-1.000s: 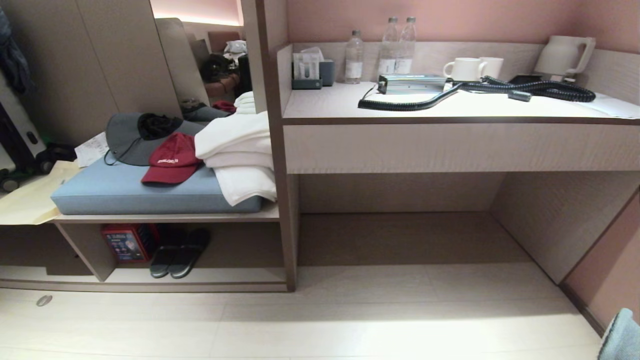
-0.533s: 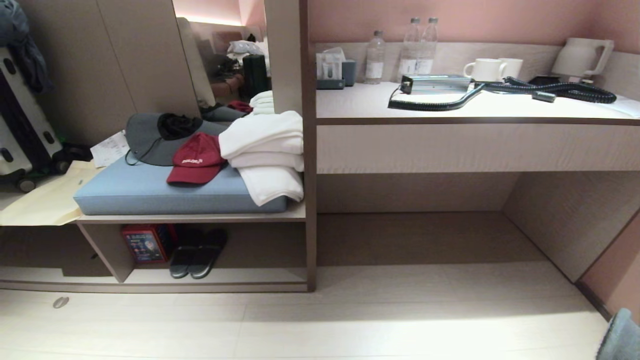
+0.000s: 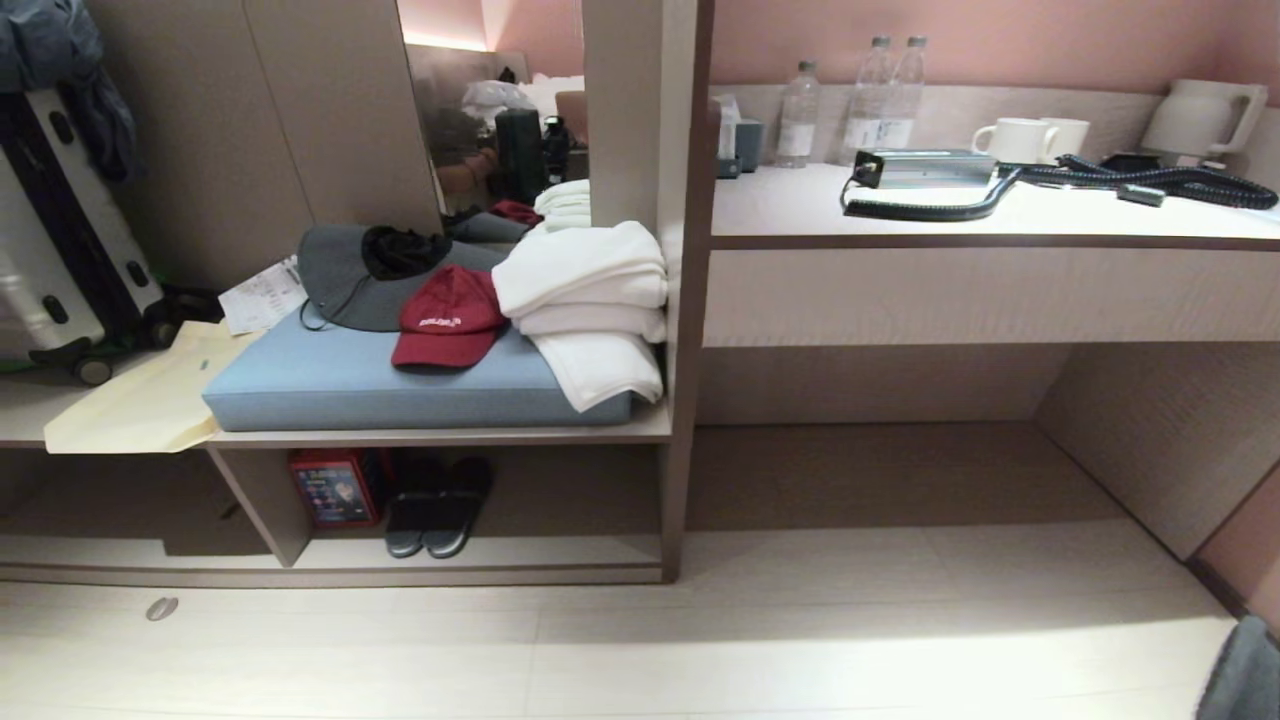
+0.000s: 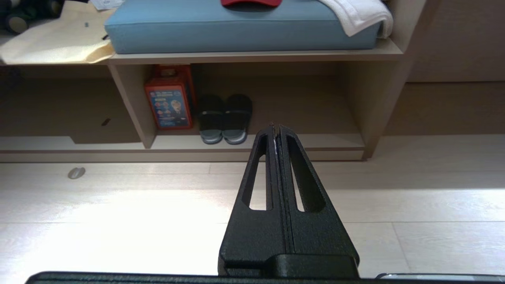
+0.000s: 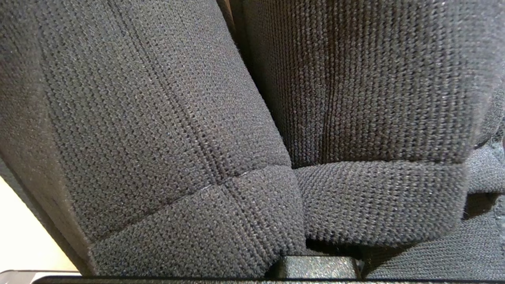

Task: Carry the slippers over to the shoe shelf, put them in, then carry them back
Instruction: Place the slippers into the shoe cabinet

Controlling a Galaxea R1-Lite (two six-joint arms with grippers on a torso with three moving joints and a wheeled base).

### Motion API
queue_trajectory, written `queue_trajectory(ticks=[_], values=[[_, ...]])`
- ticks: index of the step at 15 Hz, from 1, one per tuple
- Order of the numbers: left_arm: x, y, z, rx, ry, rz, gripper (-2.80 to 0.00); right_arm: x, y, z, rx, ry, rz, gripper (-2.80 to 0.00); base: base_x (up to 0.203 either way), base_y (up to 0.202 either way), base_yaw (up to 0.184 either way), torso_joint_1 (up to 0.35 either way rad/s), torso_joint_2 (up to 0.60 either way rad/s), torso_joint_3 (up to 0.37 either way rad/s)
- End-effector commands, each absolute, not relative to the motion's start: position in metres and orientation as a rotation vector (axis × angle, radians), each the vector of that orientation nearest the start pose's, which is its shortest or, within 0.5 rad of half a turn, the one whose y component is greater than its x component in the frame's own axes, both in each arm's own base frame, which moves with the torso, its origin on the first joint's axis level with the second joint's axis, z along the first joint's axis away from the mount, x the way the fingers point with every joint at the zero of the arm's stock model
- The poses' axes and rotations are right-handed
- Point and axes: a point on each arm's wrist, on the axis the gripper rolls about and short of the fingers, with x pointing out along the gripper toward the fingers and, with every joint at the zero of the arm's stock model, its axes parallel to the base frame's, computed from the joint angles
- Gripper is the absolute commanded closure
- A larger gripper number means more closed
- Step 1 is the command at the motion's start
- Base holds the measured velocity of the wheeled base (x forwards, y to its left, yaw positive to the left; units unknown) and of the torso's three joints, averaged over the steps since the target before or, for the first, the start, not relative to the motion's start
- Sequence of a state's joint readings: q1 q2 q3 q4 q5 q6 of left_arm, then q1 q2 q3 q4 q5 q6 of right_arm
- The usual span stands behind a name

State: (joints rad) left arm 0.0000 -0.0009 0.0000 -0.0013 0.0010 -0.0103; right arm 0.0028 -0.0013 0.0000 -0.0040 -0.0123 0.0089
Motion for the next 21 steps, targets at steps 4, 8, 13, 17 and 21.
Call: queue_trajectory(ticks=[4,8,13,17,21], values=[[-0.0228,0.0000,0.0756,-0.011,-0.002,0.000,0.00,-0.0227,-0.0003,0.0755,0.009,-0.003,-0.009,0.00,0.000,0.196,-0.003,0.004,0.00,0.004],[-0.0228,0.0000,0.0756,-0.011,-0.002,0.003,0.00,-0.0228,-0.0003,0.0755,0.009,-0.005,-0.009,0.00,0.000,0.195,-0.002,0.003,0.00,0.002],[-0.0228,0.0000,0.0752,-0.012,-0.001,0.002,0.00,-0.0227,-0.0003,0.0755,0.009,-0.003,-0.009,0.00,0.000,0.192,-0.002,0.002,0.00,0.004],[-0.0228,0.0000,0.0756,-0.012,-0.002,0.002,0.00,-0.0228,-0.0003,0.0755,0.009,-0.005,-0.009,0.00,0.000,0.195,-0.002,0.005,0.00,0.003],[-0.0228,0.0000,0.0756,-0.012,-0.002,0.002,0.00,-0.0229,-0.0003,0.0759,0.009,-0.006,-0.009,0.00,0.000,0.194,-0.002,0.003,0.00,0.003]])
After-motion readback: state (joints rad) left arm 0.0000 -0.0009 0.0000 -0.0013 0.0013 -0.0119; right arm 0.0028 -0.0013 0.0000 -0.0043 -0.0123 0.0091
